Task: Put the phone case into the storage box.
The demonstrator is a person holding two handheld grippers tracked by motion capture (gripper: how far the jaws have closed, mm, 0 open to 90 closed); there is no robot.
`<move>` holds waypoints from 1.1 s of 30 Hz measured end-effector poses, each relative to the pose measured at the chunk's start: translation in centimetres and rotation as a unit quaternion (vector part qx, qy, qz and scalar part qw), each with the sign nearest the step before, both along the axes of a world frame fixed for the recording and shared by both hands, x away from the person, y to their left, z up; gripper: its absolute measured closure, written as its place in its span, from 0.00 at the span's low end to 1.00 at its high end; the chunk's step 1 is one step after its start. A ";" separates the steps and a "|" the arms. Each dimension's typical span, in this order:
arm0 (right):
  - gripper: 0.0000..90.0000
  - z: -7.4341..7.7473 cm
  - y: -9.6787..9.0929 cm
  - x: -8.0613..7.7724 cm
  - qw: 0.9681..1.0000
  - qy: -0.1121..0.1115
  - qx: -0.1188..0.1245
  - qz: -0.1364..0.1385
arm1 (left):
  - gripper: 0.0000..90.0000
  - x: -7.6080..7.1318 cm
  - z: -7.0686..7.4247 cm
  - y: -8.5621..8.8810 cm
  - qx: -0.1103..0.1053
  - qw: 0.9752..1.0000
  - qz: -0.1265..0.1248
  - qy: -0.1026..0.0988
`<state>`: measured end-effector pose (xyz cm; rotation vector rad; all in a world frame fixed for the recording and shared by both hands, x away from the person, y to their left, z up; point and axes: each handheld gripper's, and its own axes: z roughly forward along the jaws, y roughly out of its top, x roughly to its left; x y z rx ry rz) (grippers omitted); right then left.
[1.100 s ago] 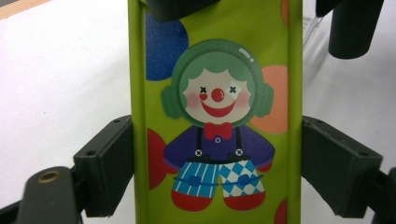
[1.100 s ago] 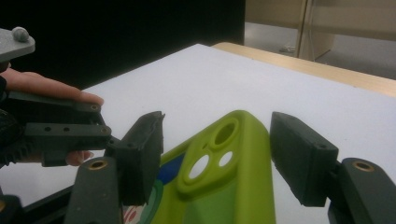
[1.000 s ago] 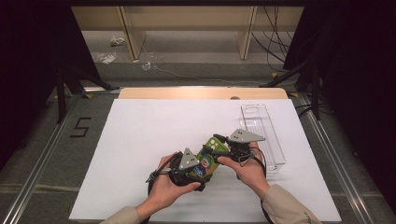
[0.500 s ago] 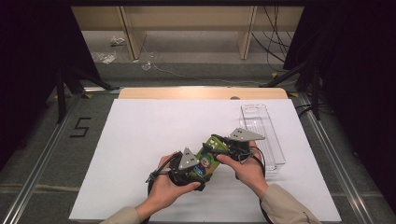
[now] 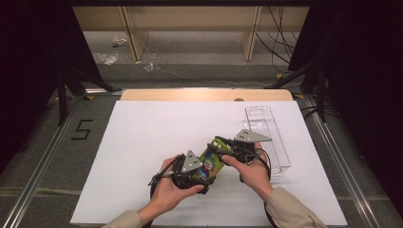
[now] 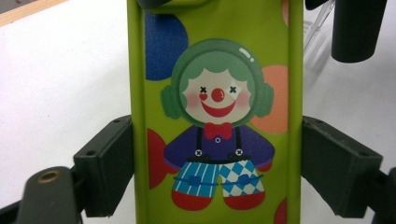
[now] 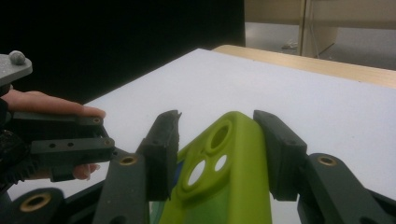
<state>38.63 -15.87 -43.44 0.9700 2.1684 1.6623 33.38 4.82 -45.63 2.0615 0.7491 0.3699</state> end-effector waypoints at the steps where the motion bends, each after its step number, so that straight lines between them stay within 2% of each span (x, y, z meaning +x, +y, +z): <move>1: 0.57 0.0 0.0 0.0 1.000 -0.001 0.001 -0.001 | 0.18 0.0 0.0 0.0 0.000 1.000 0.000 0.000; 11: 0.54 0.0 0.0 0.1 1.000 0.000 -0.002 -0.003 | 0.18 0.1 -0.1 0.1 0.001 1.000 0.006 -0.001; 19: 0.61 0.2 -0.2 0.1 1.000 0.000 0.007 -0.004 | 0.18 0.0 -0.1 0.0 0.002 1.000 0.006 -0.001; 33: 0.70 0.2 -0.5 0.1 1.000 0.005 0.004 -0.011 | 0.18 0.0 -0.1 -0.1 0.002 1.000 0.006 -0.001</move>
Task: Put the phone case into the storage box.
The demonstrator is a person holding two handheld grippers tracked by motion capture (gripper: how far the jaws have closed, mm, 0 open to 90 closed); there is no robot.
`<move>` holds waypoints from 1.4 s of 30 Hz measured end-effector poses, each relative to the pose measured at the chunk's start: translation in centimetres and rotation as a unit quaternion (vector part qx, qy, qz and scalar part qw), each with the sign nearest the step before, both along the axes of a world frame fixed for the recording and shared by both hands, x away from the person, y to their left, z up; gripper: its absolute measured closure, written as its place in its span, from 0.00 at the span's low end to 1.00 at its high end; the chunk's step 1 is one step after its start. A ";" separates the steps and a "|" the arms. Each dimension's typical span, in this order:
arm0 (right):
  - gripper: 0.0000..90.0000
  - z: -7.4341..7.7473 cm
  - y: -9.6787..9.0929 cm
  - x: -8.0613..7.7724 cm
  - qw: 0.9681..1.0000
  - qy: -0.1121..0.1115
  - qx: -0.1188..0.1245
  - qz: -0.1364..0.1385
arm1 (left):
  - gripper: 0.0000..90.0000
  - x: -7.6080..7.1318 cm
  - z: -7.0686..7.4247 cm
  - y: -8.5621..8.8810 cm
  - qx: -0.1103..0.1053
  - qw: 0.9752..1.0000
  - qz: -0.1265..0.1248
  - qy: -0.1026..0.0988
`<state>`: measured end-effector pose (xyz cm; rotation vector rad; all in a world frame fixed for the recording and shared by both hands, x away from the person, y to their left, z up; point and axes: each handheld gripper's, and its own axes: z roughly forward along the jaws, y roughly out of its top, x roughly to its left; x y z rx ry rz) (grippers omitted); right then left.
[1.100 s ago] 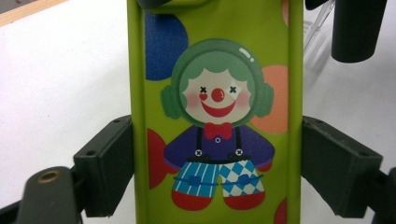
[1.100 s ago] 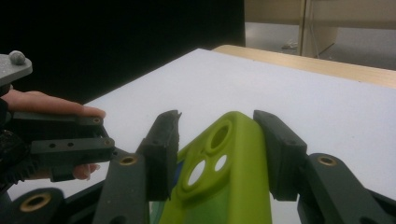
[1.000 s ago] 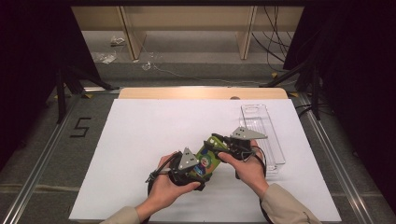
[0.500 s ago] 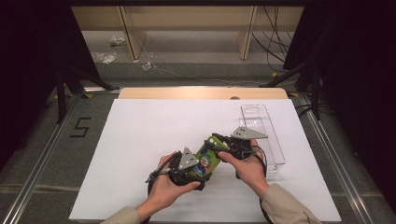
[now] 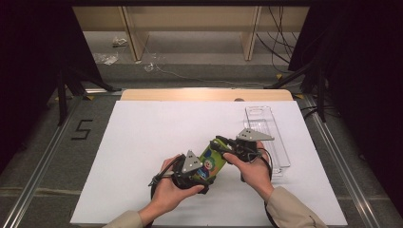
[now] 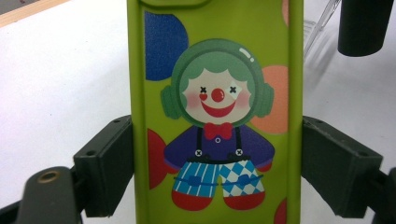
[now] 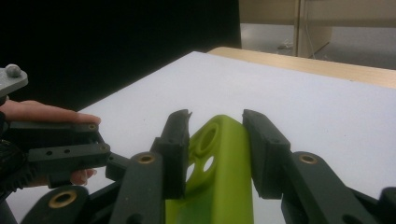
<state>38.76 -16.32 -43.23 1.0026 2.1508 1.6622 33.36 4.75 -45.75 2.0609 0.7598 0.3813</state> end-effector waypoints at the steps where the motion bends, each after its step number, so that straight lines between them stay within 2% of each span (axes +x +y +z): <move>1: 0.70 0.0 0.0 0.0 1.000 0.001 -0.001 0.000 | 0.18 0.0 0.0 0.0 0.001 1.000 0.000 0.000; 9: 0.68 -0.1 0.0 0.1 1.000 0.005 -0.001 0.000 | 0.18 0.0 0.0 0.0 0.001 1.000 0.001 -0.002; 16: 0.70 -0.1 0.0 0.1 1.000 0.010 -0.001 -0.001 | 0.18 0.0 -0.1 0.0 0.003 1.000 0.000 -0.001; 31: 0.77 0.4 0.2 -0.2 1.000 0.004 0.007 0.003 | 0.18 0.1 -0.1 -0.2 0.008 1.000 -0.002 0.000; 37: 0.79 0.8 0.4 -0.4 1.000 -0.003 0.010 0.005 | 0.18 0.1 -0.1 -0.3 0.010 1.000 -0.002 -0.007; 42: 0.81 1.1 0.5 -0.6 1.000 0.001 0.014 0.002 | 0.18 0.1 -0.2 -0.4 0.016 1.000 -0.001 -0.015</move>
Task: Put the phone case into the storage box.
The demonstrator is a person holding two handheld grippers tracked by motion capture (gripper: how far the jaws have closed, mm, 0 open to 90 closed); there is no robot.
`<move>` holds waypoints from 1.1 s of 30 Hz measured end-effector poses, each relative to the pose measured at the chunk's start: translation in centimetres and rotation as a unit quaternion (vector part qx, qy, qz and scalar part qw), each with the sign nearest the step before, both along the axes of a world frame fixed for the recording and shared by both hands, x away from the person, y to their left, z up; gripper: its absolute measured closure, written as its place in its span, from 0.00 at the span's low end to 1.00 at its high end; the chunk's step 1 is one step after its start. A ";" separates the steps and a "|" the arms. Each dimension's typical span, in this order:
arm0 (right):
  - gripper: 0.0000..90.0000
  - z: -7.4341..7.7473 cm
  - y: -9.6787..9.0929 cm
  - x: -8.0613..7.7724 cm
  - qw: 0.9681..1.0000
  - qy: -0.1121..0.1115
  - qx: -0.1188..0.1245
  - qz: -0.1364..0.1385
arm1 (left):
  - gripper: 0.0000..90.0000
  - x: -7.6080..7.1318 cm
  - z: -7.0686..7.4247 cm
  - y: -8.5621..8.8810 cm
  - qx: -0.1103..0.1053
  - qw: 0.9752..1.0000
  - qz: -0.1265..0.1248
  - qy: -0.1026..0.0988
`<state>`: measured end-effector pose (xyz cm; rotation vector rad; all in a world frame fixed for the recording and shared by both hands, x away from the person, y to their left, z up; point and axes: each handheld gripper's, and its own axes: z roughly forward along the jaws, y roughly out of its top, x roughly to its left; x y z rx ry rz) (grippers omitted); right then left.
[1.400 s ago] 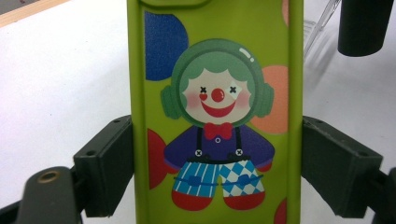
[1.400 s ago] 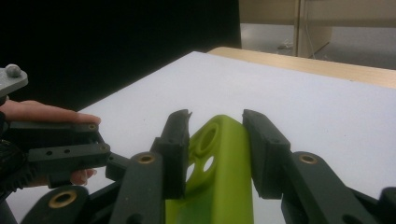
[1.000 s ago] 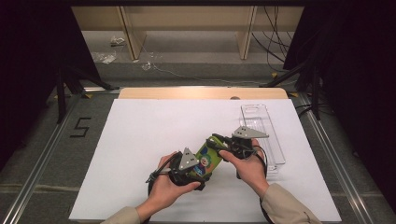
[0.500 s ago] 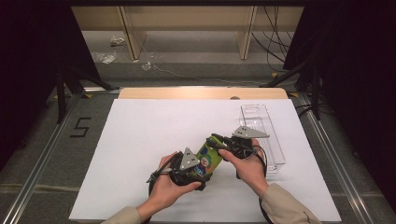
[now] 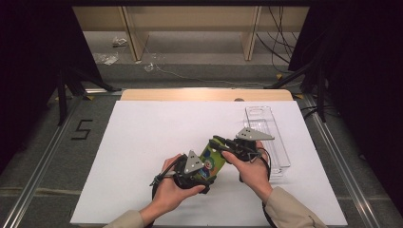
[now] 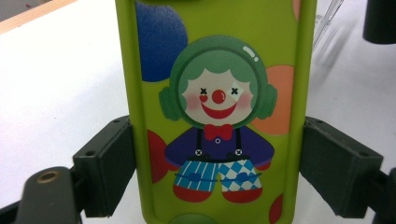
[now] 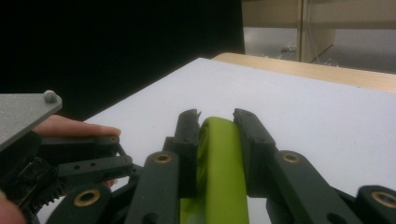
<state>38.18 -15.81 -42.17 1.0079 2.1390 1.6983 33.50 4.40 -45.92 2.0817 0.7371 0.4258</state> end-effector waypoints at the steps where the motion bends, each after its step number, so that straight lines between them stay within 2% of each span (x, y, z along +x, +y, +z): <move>1: 0.82 0.1 0.0 0.0 1.000 -0.001 0.000 0.001 | 0.18 0.0 0.0 0.0 0.001 1.000 0.000 -0.003; 12: 0.86 1.0 0.5 -0.8 1.000 -0.009 0.018 0.011 | 0.17 0.0 0.1 -0.1 -0.005 1.000 -0.007 -0.019; 14: 0.86 1.3 0.6 -1.0 0.999 -0.014 0.023 0.018 | 0.20 0.0 0.2 0.1 0.003 1.000 -0.006 -0.026; 16: 0.86 1.7 0.7 -1.4 0.999 -0.036 0.012 0.016 | 0.21 0.1 0.2 0.2 -0.001 1.000 -0.004 -0.026; 18: 0.86 2.2 0.7 -1.5 0.999 -0.043 0.018 0.019 | 0.18 0.2 0.2 0.4 -0.004 1.000 -0.001 -0.027; 21: 0.86 2.7 0.4 -1.5 0.998 -0.061 0.007 0.012 | 0.17 0.2 0.3 0.5 -0.007 1.000 -0.002 -0.028; 26: 0.86 2.9 -0.1 -1.3 0.998 -0.067 -0.004 0.010 | 0.17 0.2 0.6 1.2 -0.015 0.999 -0.008 -0.034; 33: 0.86 3.3 -0.8 -1.1 0.997 -0.077 -0.014 0.002 | 0.16 0.6 1.0 2.9 -0.034 0.999 -0.008 -0.027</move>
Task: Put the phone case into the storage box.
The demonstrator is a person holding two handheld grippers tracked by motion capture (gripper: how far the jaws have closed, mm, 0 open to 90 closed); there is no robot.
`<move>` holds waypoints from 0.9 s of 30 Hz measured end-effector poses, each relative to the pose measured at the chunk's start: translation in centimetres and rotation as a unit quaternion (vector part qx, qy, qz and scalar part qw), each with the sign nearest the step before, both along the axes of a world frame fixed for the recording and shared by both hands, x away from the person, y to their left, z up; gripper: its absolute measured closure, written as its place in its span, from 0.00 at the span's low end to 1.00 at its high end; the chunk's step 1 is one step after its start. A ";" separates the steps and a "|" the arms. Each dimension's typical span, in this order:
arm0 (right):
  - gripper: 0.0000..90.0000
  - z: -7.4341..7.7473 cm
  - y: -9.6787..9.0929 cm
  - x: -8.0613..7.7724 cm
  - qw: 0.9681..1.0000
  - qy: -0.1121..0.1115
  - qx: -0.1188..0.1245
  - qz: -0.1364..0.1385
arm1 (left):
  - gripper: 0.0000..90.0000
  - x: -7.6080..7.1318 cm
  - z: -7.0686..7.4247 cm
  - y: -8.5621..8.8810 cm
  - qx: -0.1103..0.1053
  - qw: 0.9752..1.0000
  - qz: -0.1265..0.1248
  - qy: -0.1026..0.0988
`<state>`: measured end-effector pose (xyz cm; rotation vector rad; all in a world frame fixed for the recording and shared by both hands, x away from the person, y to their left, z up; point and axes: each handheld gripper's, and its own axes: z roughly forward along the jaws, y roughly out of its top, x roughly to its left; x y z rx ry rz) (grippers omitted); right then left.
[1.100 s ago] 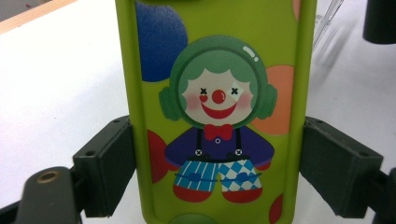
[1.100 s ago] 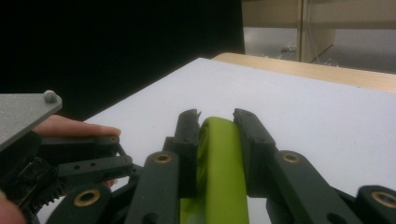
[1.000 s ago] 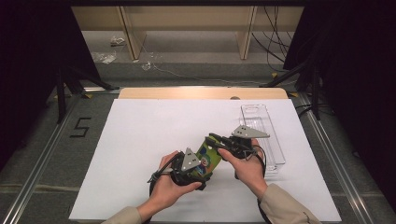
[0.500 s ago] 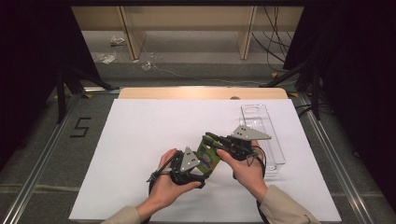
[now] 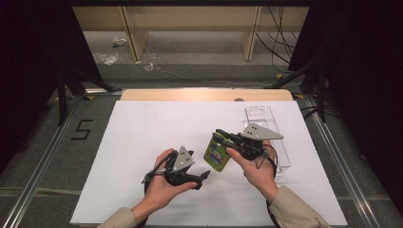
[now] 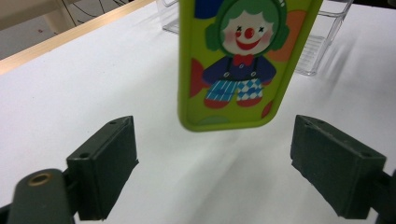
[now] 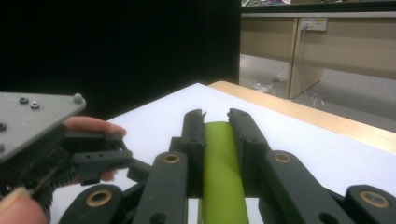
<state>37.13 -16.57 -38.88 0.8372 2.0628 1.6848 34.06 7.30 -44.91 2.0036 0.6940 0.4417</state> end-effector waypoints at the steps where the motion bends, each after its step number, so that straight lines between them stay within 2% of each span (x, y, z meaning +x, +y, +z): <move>1: 0.86 0.0 0.0 0.0 1.000 -0.001 -0.001 0.000 | 0.16 0.0 0.0 0.3 -0.002 1.000 0.000 0.001; 7: 0.86 0.2 -0.2 0.1 1.000 -0.007 -0.017 0.009 | 0.13 -0.1 -0.1 1.7 -0.012 1.000 -0.002 0.006; 14: 0.86 0.4 -0.5 0.3 1.000 -0.005 -0.018 0.008 | 0.11 -0.2 -0.1 3.3 -0.010 1.000 0.003 0.014; 16: 0.86 0.4 -0.7 0.3 1.000 -0.005 -0.018 0.006 | 0.06 -0.2 -0.1 3.8 -0.009 1.000 -0.002 0.014; 20: 0.86 0.6 -1.0 0.5 1.000 -0.006 -0.018 0.003 | 0.03 -0.2 -0.1 4.7 -0.016 1.000 0.003 0.012; 27: 0.86 0.8 -1.6 0.7 1.000 -0.008 -0.020 0.000 | 0.00 -0.4 -0.3 6.3 -0.016 1.000 0.010 0.008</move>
